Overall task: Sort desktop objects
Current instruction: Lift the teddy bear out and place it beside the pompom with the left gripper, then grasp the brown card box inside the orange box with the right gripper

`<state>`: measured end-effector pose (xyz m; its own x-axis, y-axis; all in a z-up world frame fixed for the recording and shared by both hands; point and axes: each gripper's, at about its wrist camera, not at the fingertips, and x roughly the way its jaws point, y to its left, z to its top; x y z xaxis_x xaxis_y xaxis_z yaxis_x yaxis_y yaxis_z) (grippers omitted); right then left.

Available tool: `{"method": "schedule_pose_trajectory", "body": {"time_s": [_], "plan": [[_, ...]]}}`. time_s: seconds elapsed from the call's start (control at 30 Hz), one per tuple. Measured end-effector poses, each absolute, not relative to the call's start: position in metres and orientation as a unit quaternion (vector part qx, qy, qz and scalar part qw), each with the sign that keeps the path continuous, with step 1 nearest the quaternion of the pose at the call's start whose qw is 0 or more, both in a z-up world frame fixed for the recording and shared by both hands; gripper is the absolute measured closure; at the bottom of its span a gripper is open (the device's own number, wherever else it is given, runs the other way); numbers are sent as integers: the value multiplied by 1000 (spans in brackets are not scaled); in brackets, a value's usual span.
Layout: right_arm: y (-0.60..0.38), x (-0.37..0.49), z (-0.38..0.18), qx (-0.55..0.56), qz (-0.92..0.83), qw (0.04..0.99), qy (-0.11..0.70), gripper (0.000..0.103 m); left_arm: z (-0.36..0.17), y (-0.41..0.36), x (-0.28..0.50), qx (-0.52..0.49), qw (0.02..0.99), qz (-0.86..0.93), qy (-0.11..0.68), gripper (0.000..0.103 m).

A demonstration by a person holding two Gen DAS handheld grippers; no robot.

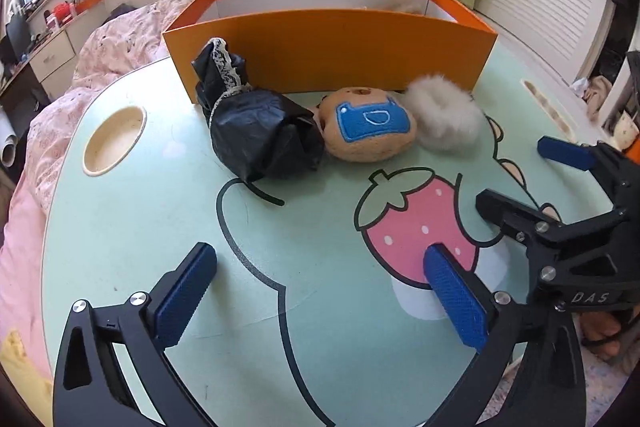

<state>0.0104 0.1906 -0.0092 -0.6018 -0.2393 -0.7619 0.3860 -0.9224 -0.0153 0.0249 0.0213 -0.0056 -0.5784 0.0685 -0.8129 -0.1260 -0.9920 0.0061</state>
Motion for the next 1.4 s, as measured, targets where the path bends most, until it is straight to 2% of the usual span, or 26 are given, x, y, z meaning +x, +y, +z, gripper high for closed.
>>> {"method": "schedule_pose_trajectory", "body": {"time_s": [0.53,0.67,0.9,0.93,1.03,1.07,1.13,1.23,1.3,1.4], "plan": [[191,11,-8,410,-891,172,89,0,-7,20,31,-450,56,891,30,0],[203,9,-4,412,-894,166,62,0,-7,20,31,-450,56,891,30,0],[214,8,50,373,-908,192,3,3,-6,20,31,-450,56,891,30,0],[208,3,64,368,-907,206,-2,4,-6,20,31,-450,56,891,30,0],[184,-25,96,372,-893,252,-13,18,-5,19,31,-449,57,891,30,0],[172,-39,102,385,-881,273,-18,24,-4,18,31,-449,57,891,30,0],[143,-69,108,421,-851,314,-24,30,-4,18,31,-449,58,891,30,0],[96,-109,96,477,-812,335,-22,33,-3,17,32,-448,58,892,30,0],[64,-132,79,518,-787,335,-24,42,-3,17,32,-447,59,892,29,0],[29,-151,52,556,-765,324,0,48,-2,17,33,-445,61,893,29,0]]}}
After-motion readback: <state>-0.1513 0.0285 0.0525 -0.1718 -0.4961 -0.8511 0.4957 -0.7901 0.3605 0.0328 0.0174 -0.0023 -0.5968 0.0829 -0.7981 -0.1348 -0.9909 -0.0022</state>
